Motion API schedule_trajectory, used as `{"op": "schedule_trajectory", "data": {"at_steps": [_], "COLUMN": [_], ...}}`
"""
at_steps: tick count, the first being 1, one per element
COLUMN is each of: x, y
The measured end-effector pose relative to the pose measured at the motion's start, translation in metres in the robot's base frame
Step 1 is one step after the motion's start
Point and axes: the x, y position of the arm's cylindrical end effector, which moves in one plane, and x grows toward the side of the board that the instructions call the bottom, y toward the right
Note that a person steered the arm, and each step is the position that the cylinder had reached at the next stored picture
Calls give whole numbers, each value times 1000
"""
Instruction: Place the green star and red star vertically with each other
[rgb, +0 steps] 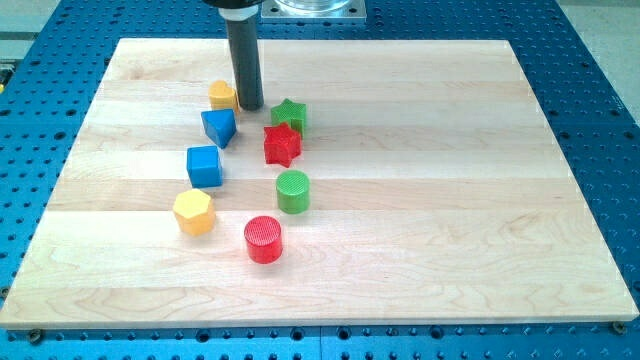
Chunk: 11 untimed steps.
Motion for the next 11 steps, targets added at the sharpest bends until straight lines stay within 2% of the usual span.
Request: {"op": "schedule_trajectory", "data": {"at_steps": [5,8,10,11], "x": [3,83,90,74], "y": [14,24,40,41]}}
